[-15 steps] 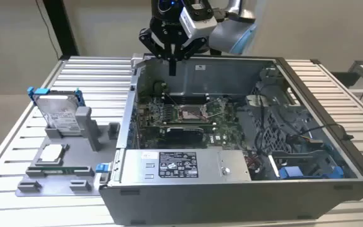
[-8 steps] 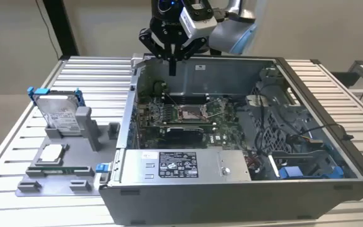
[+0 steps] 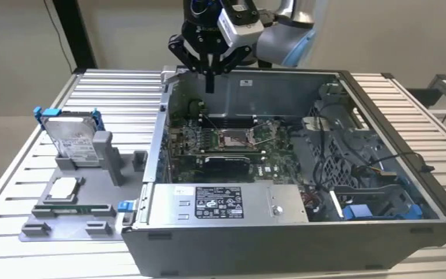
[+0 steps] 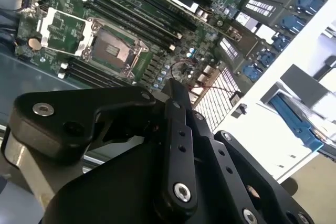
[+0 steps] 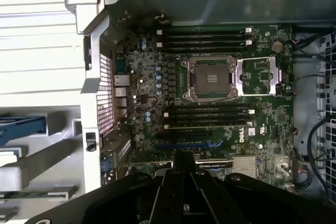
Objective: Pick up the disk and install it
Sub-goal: 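Reach for the disk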
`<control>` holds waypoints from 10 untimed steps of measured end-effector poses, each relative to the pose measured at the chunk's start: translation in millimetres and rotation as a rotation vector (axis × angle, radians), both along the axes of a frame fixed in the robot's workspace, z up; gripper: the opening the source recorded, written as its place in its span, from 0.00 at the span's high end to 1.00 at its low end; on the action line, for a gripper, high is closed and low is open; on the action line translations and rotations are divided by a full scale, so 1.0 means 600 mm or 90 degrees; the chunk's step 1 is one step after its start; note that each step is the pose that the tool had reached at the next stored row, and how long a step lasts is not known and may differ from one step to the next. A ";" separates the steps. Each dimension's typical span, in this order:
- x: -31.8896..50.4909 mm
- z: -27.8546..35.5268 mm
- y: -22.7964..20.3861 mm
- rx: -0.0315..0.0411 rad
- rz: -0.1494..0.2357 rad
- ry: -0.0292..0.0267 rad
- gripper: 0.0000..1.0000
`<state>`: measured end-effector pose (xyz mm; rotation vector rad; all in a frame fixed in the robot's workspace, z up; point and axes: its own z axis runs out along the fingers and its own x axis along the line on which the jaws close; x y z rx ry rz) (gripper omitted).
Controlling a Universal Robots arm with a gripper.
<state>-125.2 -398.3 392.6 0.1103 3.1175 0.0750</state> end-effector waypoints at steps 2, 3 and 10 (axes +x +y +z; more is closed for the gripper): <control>-0.004 0.000 0.0007 0.0000 0.000 0.0000 1.00; -0.005 0.000 0.0012 0.0000 0.000 0.0000 1.00; -0.024 0.000 0.0079 0.0000 0.000 0.0000 1.00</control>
